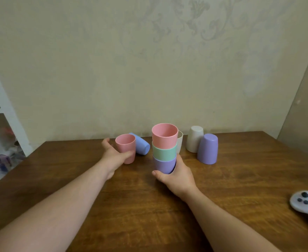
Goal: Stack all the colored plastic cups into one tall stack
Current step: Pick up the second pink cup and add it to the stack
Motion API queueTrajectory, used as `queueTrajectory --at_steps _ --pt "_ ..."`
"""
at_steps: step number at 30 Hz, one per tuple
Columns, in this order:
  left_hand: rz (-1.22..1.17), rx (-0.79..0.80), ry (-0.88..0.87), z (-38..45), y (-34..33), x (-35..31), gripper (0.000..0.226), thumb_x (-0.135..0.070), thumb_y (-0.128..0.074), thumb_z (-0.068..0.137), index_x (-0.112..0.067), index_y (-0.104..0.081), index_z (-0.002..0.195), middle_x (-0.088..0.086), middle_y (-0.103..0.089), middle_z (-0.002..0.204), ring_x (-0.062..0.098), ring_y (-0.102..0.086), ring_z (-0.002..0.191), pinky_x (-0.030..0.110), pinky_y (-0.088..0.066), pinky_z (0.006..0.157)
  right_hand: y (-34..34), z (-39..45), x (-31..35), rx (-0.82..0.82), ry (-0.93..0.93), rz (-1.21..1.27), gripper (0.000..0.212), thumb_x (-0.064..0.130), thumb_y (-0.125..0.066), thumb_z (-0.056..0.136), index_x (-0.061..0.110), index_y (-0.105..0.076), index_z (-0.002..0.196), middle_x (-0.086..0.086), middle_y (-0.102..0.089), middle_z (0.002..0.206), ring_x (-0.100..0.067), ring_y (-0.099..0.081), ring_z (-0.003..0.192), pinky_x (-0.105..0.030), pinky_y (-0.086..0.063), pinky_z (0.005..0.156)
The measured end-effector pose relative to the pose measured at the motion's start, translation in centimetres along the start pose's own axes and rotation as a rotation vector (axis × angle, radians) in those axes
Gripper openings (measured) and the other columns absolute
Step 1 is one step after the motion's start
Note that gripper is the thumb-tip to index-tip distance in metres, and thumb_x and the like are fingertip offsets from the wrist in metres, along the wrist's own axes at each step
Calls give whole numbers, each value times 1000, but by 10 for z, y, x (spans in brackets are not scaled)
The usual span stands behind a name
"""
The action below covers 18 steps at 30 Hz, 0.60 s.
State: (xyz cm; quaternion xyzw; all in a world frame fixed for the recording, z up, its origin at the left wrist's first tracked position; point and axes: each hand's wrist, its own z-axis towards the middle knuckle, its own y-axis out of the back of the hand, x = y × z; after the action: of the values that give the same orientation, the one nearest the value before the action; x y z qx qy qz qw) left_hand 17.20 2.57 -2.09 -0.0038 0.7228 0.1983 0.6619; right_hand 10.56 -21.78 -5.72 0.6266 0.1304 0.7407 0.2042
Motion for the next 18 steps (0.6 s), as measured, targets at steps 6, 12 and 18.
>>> queueTrajectory --at_steps 6,12,18 --pt "-87 -135 -34 -9 -28 -3 93 -11 -88 87 -18 -33 161 2 -58 133 17 -60 100 22 -50 76 1 -1 4 2 -10 -20 79 59 -90 68 42 -54 136 21 -69 118 -10 -68 112 -30 -55 95" --pt "-161 -235 13 -14 -16 6 75 -31 -95 80 -14 -57 142 7 -68 127 28 -65 110 40 -52 89 1 -1 1 7 -6 -37 81 63 -88 67 42 -53 137 20 -69 124 -8 -68 111 -32 -57 97" --pt "-384 -247 -99 -32 7 -45 55 -39 -87 89 -15 -58 129 9 -70 126 25 -68 110 39 -53 93 1 -2 2 4 -7 -38 82 64 -87 67 42 -53 137 18 -71 126 -9 -68 112 -31 -56 96"
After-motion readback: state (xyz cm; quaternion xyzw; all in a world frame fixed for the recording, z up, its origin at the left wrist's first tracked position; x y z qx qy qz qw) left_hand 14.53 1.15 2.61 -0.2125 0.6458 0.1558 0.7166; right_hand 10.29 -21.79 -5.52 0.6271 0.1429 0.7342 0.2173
